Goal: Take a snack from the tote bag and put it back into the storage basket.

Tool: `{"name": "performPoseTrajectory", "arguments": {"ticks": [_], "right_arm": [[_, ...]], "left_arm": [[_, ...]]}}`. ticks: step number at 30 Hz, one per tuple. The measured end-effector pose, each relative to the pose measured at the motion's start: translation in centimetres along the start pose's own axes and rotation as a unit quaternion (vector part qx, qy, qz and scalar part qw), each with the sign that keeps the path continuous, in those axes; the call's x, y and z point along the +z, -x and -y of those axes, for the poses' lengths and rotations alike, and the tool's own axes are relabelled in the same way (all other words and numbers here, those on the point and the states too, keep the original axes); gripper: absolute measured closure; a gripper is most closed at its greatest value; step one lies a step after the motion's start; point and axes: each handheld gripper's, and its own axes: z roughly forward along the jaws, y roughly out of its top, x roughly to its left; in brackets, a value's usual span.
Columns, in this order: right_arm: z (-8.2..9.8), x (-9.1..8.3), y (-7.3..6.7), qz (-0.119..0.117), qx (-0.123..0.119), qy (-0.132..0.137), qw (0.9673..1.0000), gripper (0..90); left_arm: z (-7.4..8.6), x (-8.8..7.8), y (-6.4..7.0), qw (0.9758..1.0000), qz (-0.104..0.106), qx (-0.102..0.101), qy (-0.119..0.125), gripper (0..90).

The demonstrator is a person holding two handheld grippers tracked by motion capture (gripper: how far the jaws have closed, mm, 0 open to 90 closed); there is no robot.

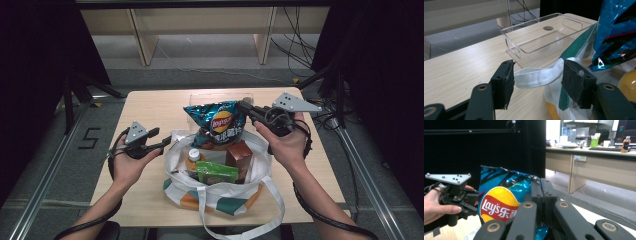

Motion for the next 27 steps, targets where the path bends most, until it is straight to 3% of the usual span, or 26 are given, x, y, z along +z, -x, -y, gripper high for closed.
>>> {"name": "performPoseTrajectory", "arguments": {"ticks": [3, 6, 8, 9, 10, 17, 18, 22, 25, 27], "right_arm": [[-0.4, -0.1, -0.1, 0.003, 0.007, 0.002, 1.0, 90.0], [-0.9, -0.1, -0.1, 0.004, -0.007, 0.007, 0.9999, 90.0], [-1.1, -0.2, -0.2, 0.005, 0.005, 0.003, 1.0, 90.0], [-1.2, -0.1, 0.0, 0.007, -0.009, 0.011, 0.9999, 90.0], [-1.3, -0.2, -0.2, 0.007, 0.005, 0.005, 1.0, 90.0], [-2.0, -0.3, 0.0, 0.014, 0.004, 0.017, 0.9997, 90.0], [-2.2, -0.3, 0.2, 0.015, -0.007, 0.019, 0.9997, 90.0], [-2.6, -0.3, 0.3, 0.022, 0.001, 0.022, 0.9995, 90.0], [-2.8, -0.2, 0.7, 0.026, -0.012, 0.026, 0.9992, 90.0], [-2.9, -0.1, 0.7, 0.023, 0.0, 0.025, 0.9994, 90.0]], "left_arm": [[0.0, 0.0, 0.0, 1.0, 0.0, 0.001, -0.002, 41.9], [0.1, 0.1, 0.0, 1.0, 0.003, -0.007, -0.001, 41.7], [0.1, 0.1, -0.1, 1.0, 0.001, 0.003, -0.002, 41.7], [0.1, 0.0, -0.1, 1.0, 0.0, -0.001, -0.001, 41.7], [0.1, 0.0, -0.1, 1.0, 0.0, -0.002, -0.001, 41.6], [0.1, 0.0, -0.1, 1.0, -0.001, -0.003, 0.0, 41.6], [0.1, 0.0, -0.1, 1.0, -0.002, -0.003, 0.0, 41.6], [0.1, 0.0, -0.1, 1.0, -0.002, -0.003, 0.001, 41.6], [0.1, 0.0, -0.1, 1.0, -0.002, -0.002, 0.001, 41.6], [0.1, 0.0, -0.2, 1.0, -0.002, 0.0, 0.0, 41.5]]}}
